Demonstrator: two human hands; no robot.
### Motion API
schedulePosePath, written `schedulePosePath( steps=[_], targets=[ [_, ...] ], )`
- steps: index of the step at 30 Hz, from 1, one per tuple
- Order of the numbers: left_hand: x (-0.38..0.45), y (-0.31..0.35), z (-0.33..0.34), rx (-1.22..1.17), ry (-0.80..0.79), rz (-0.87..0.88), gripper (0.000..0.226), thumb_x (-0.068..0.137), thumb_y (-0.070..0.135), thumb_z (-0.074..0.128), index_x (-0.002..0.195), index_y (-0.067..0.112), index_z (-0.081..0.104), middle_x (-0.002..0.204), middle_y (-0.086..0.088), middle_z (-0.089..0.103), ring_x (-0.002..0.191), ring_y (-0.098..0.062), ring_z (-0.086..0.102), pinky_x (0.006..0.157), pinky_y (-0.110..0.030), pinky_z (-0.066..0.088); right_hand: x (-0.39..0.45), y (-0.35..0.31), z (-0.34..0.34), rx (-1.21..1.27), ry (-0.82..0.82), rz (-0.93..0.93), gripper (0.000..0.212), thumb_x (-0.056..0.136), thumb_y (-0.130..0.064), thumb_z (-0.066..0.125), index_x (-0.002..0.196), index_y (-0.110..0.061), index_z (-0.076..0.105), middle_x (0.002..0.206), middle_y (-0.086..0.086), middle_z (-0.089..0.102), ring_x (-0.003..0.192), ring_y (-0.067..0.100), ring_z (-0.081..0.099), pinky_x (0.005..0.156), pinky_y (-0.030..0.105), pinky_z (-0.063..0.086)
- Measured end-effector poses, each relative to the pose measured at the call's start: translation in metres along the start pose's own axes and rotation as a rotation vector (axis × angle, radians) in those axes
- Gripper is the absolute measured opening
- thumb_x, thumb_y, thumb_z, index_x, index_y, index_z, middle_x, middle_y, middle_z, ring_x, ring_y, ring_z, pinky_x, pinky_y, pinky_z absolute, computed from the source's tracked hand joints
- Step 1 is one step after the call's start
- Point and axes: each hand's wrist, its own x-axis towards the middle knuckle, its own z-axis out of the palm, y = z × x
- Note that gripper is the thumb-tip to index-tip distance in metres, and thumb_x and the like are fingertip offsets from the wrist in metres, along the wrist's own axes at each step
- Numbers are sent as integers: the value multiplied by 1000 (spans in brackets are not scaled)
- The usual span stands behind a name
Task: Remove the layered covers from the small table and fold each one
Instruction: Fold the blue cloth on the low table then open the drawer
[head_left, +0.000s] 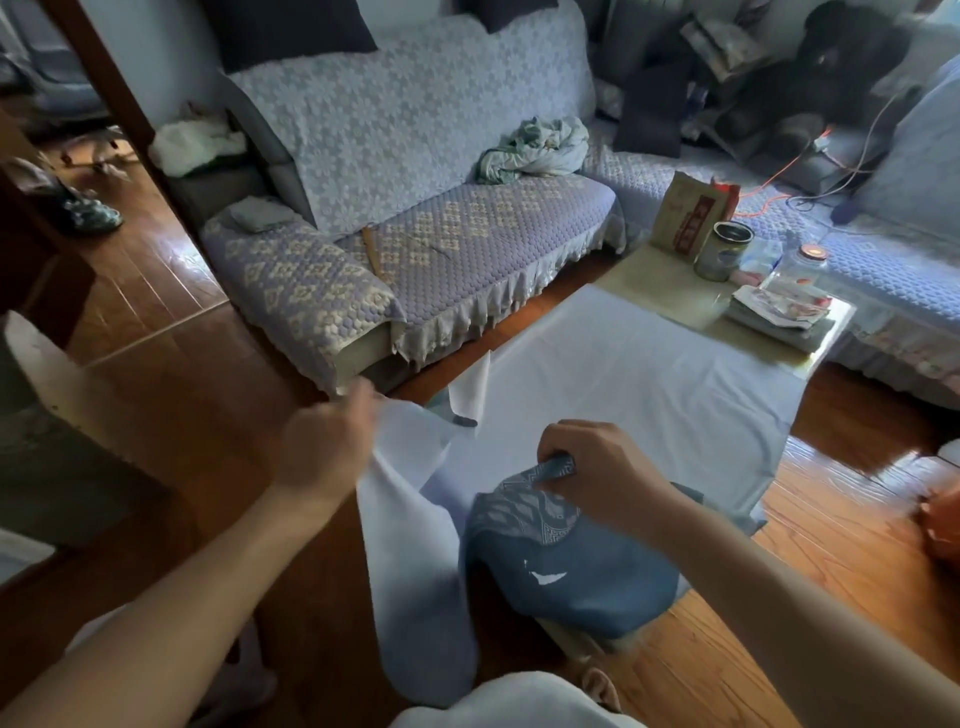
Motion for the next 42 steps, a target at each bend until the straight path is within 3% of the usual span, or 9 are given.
schedulePosePath(
  steps=[3, 10, 14, 16, 25, 28, 32, 36, 42],
  targets=[
    [13, -14, -6, -174, 28, -549, 19, 100, 22, 55, 85, 10, 54, 81, -17, 66, 74, -37, 63, 61, -36, 41, 1, 1, 1, 30, -53, 62, 22, 75, -9, 78, 80, -27, 66, 79, -10, 63, 75, 15, 60, 67, 30, 49],
    [-14, 46, 17, -566, -152, -550, 35, 96, 17, 66, 67, 13, 47, 62, 0, 46, 62, -16, 42, 58, -30, 34, -13, -14, 9, -38, -392, -75, 23, 80, -7, 71, 92, -27, 74, 91, -12, 68, 84, 9, 61, 77, 22, 50],
    [-34, 84, 21, -707, -41, -393, 22, 99, 17, 62, 81, 9, 54, 70, 1, 56, 65, -5, 50, 61, -18, 41, -9, -36, 3, 61, -194, -360, 23, 79, -6, 73, 95, -22, 75, 93, -8, 67, 80, 8, 61, 71, 16, 50],
    [-44, 95, 27, -777, -176, -346, 20, 95, 21, 68, 83, 7, 59, 70, -6, 60, 67, -8, 53, 65, -26, 44, 1, -41, 4, 114, -89, -407, 26, 79, -5, 75, 101, -20, 72, 97, -7, 69, 83, 7, 63, 71, 15, 49],
    [-64, 115, 34, -1496, -330, -895, 30, 82, 21, 71, 100, -2, 71, 95, -22, 73, 82, -29, 71, 77, -37, 59, 20, -20, 27, 76, -37, -397, 34, 76, -11, 80, 101, -14, 58, 102, -3, 58, 85, 18, 58, 71, 36, 52],
    [-70, 127, 40, -1346, -187, -920, 20, 88, 20, 72, 92, 2, 77, 98, -24, 75, 89, -35, 73, 86, -45, 57, 19, -15, 30, 153, 26, -380, 41, 73, -10, 82, 104, -15, 56, 104, -5, 50, 82, 14, 52, 68, 27, 46],
    [-68, 137, 45, -1309, -92, -982, 16, 98, 5, 60, 95, 3, 75, 91, -20, 75, 79, -27, 74, 73, -35, 59, 21, 0, 27, 172, -30, 98, 38, 74, -44, 82, 77, -24, 50, 73, -9, 53, 67, 15, 50, 58, 30, 38],
    [-72, 143, 43, -1275, -126, -1002, 13, 96, 5, 63, 104, 1, 72, 93, -18, 75, 76, -23, 72, 64, -29, 58, 20, 17, 15, 246, -187, -184, 55, 79, -30, 80, 52, -28, 33, 51, -8, 35, 53, 8, 40, 51, 22, 28],
    [-76, 151, 29, -705, 40, -606, 11, 91, 12, 73, 94, 21, 78, 86, 12, 77, 79, 1, 68, 72, -12, 51, 15, 33, -2, 471, -305, -402, 9, 71, -12, 70, 79, -12, 65, 67, -1, 48, 62, 4, 40, 61, 28, 38]
  ],
)
